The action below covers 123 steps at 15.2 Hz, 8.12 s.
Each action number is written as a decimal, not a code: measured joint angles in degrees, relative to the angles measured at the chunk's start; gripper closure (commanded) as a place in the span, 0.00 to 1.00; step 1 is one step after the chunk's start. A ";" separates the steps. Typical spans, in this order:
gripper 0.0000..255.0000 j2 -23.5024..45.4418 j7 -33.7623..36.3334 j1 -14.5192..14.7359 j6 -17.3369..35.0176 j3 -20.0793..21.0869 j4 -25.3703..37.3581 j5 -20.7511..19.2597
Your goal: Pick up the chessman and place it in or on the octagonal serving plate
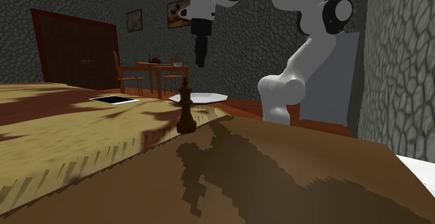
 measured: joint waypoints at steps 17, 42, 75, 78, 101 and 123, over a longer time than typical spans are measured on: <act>0.00 12.32 21.52 5.12 2.42 17.26 8.35 11.64; 0.00 34.07 42.55 6.67 10.19 32.67 22.18 11.07; 1.00 30.67 39.36 5.64 -2.46 29.77 31.71 12.11; 1.00 25.30 34.62 5.06 -3.02 26.14 27.07 13.67; 1.00 4.60 10.55 1.40 -2.91 5.85 5.01 9.57; 0.00 3.49 10.54 1.64 4.20 6.25 -3.19 9.97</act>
